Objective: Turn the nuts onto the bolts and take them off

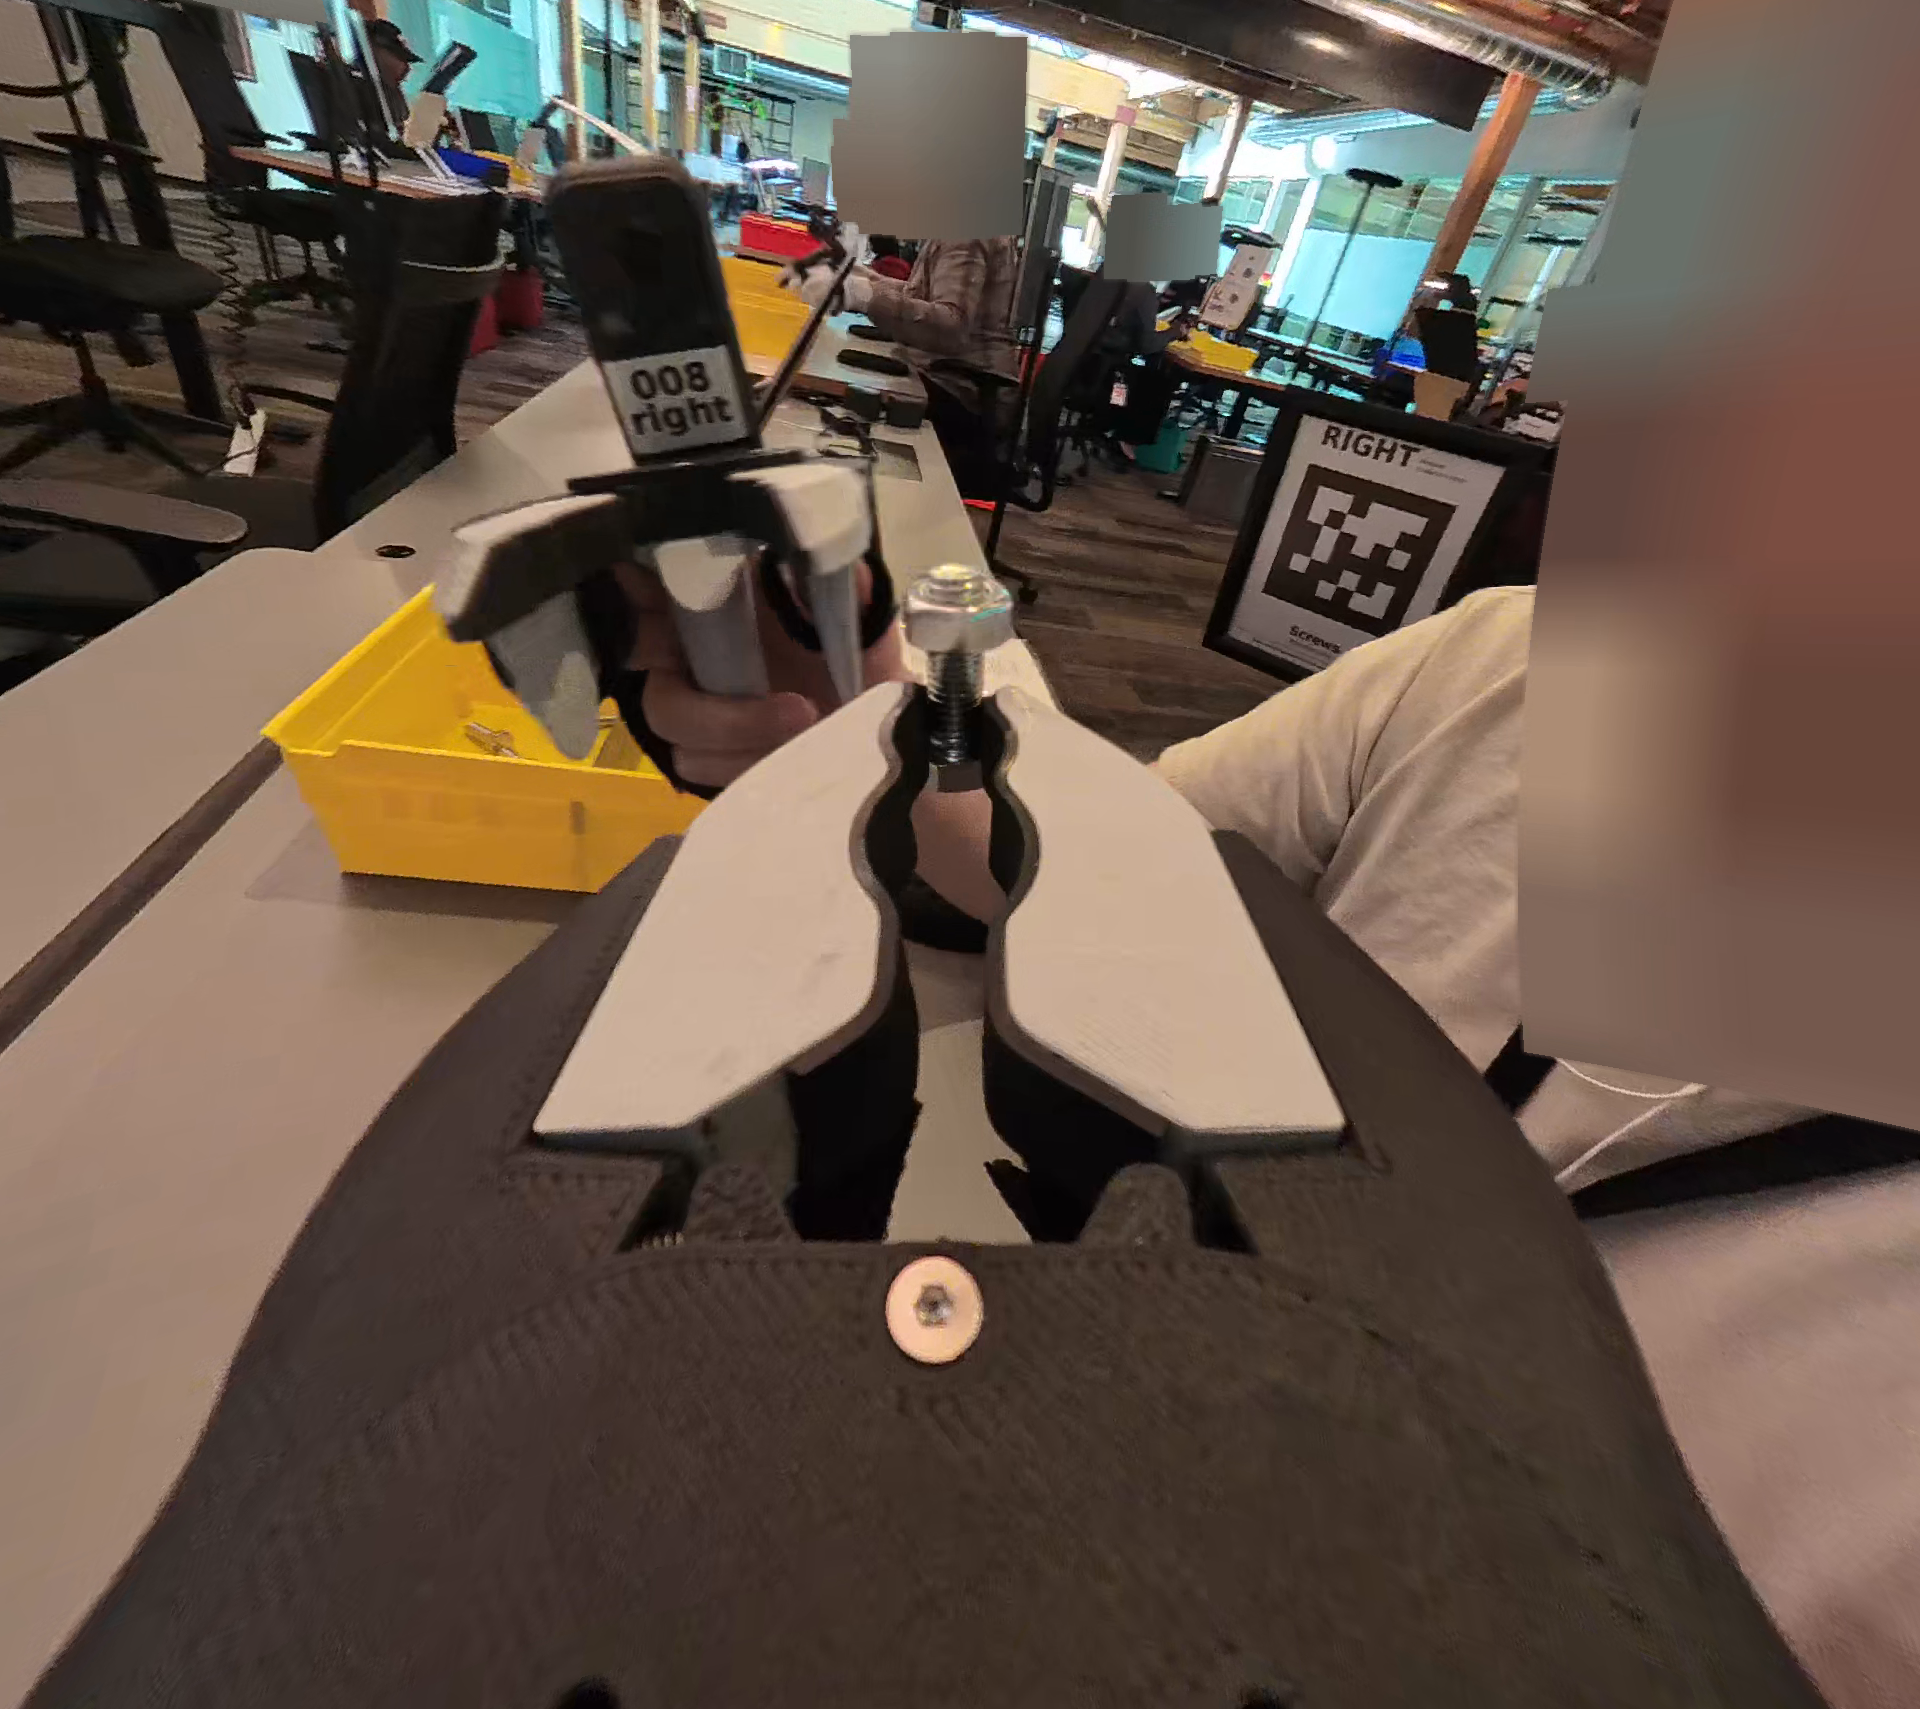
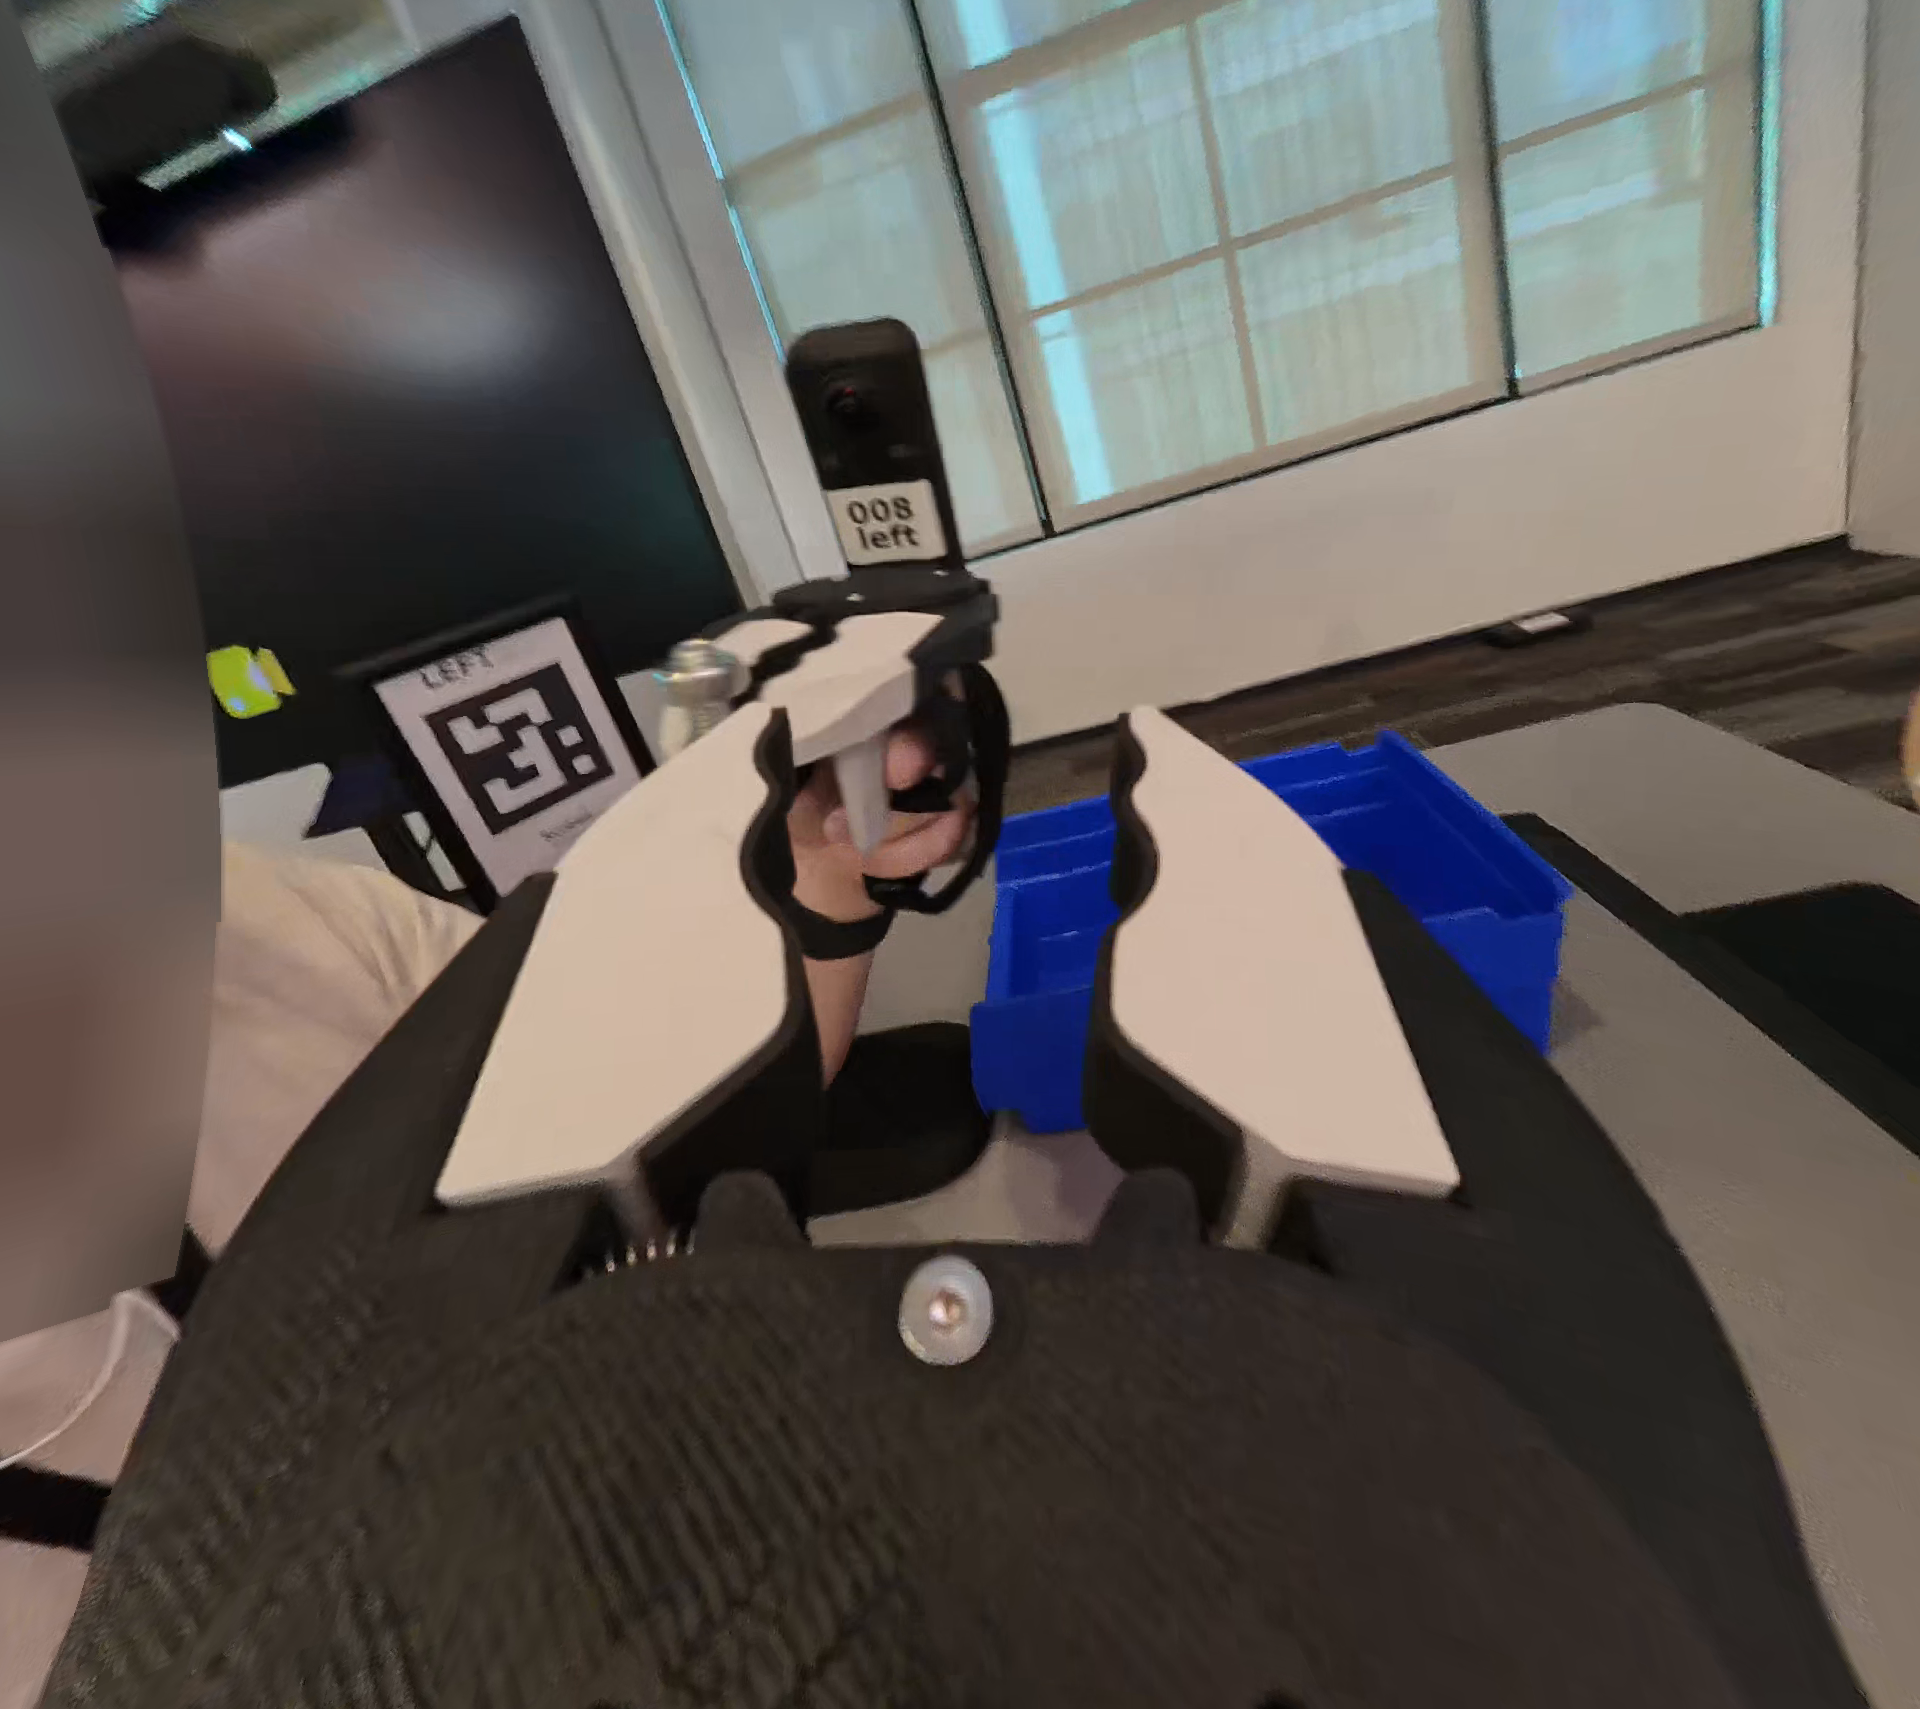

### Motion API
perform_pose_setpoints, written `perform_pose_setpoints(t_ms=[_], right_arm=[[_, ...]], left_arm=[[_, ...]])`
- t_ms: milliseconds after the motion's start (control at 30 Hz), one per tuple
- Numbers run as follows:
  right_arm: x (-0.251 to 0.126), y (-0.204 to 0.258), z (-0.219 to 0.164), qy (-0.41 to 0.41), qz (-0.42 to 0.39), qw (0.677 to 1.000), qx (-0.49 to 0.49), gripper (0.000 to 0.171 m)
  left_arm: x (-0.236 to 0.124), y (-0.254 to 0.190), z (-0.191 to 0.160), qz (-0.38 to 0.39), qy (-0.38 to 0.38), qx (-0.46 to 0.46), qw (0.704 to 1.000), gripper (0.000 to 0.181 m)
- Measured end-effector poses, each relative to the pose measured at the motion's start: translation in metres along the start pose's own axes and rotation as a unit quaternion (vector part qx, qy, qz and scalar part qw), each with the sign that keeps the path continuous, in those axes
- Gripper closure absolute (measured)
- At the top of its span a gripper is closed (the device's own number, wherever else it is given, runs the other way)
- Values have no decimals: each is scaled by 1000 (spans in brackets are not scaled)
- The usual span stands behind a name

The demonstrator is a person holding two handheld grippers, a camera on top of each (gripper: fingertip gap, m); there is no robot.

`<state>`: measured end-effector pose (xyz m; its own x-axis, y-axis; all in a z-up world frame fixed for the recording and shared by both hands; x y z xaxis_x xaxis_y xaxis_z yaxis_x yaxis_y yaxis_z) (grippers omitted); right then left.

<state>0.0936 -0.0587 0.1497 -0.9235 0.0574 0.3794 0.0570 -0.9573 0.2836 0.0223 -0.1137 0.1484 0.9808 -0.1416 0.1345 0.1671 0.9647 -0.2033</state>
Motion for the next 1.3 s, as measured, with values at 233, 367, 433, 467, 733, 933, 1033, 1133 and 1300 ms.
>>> perform_pose_setpoints(t_ms=[233,367,433,467,733,933,1033,1133,1300], right_arm=[[32,40,-20,52,25,994,-93,104],[2,9,-1,13,16,1000,-9,109],[-2,13,1,18,17,999,-25,109],[3,22,-2,33,26,998,-46,109],[26,49,-14,54,29,991,-118,116],[-5,34,7,44,-1,991,-128,125],[11,58,-2,56,39,988,-140,124],[23,64,-13,75,34,985,-149,124],[10,50,-4,67,16,987,-145,128]], left_arm=[[11,-1,-9,-15,20,6,1000,172],[5,-6,-4,-12,14,24,1000,172],[2,-6,0,1,7,41,999,172],[2,-5,0,9,9,52,999,172],[14,-10,-9,6,35,108,993,172],[7,-14,-1,11,19,110,994,172],[8,-11,-4,22,33,120,992,172],[11,-11,-7,17,36,116,992,172],[10,-16,-4,10,31,120,992,172]])
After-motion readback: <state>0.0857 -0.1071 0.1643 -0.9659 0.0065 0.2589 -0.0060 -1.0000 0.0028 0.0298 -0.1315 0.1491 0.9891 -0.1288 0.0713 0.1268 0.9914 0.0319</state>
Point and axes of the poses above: each gripper's, where its closed fingertips meet, x out along the fingers, z out of its top, y = z × x across the jaws, the point moved 3 cm from there along -x, back along the fingers, and after that the axes turned 8 degrees about -y, right-handed, at the moved point
